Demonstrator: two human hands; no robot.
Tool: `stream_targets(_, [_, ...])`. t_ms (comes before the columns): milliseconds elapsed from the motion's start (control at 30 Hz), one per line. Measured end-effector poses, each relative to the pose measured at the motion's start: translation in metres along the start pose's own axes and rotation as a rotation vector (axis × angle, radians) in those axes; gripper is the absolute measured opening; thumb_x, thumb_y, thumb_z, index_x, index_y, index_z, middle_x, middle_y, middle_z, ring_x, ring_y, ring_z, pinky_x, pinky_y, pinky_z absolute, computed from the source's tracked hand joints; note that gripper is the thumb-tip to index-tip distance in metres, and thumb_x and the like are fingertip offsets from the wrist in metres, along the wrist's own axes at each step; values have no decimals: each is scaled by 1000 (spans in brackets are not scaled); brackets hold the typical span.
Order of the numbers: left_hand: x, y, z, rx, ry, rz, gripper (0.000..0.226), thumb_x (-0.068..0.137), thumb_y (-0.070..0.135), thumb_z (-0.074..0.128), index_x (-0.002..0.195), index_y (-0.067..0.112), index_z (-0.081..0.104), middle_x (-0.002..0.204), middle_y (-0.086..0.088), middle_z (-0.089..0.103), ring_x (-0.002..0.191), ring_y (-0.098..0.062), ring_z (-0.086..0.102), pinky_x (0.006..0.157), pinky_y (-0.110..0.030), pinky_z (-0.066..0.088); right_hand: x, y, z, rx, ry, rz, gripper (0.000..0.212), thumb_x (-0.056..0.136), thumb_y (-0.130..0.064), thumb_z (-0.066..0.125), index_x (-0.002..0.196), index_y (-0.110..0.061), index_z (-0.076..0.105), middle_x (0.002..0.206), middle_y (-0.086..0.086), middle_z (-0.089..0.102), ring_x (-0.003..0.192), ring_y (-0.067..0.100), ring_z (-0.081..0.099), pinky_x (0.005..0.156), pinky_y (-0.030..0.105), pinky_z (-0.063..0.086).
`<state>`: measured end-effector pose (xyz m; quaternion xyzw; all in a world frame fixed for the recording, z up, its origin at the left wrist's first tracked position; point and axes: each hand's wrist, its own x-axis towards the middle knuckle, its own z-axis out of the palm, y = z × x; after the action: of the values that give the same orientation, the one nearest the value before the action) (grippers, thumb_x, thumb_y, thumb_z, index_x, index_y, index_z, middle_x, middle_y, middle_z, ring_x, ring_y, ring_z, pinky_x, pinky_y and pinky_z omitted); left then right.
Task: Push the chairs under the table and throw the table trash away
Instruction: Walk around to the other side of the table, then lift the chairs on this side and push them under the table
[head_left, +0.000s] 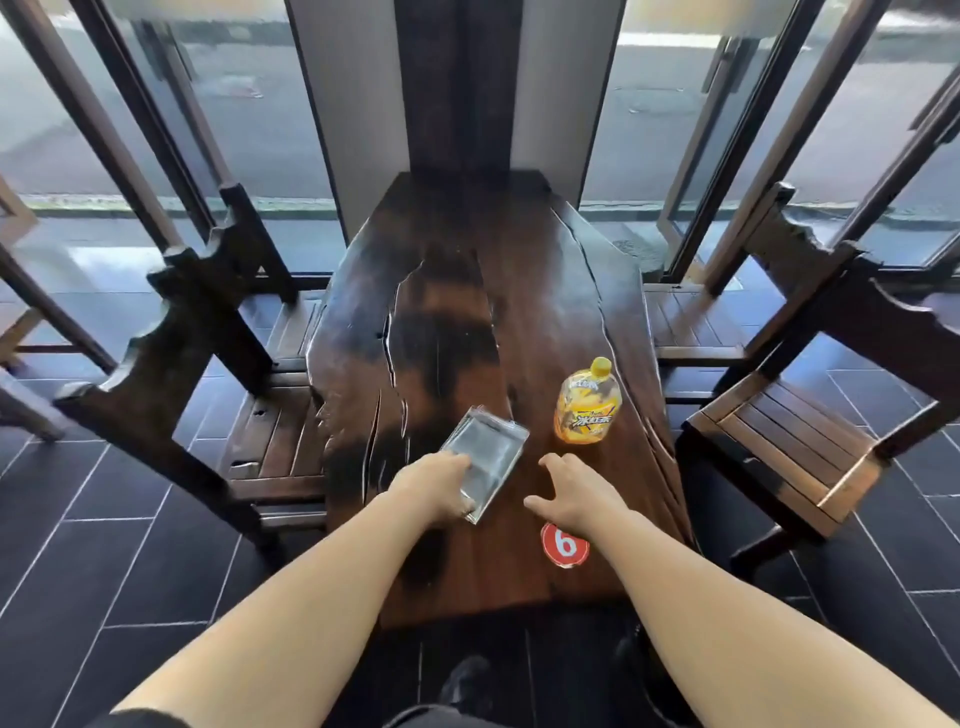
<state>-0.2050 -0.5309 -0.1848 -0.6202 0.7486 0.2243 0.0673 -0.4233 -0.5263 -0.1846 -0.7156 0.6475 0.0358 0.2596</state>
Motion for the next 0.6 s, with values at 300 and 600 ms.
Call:
stream_targets(300, [89,104,0,119,-112,320,58,84,44,69,130,13,50,129,-9,56,122,-30,54,98,-45,47,-24,88,-24,100,115,288,66,90,-52,63,145,-23,41,144,3,48,128,25,53,99,42,51])
stream_targets(600, [107,268,34,215,-107,524,53,84,46,66,126,19,51,125,-6,55,121,-30,55,96,-43,49,-105,223,-46,195,207,458,68,89,-55,59,146,-23,40,141,3,49,125,27,54,97,44,51])
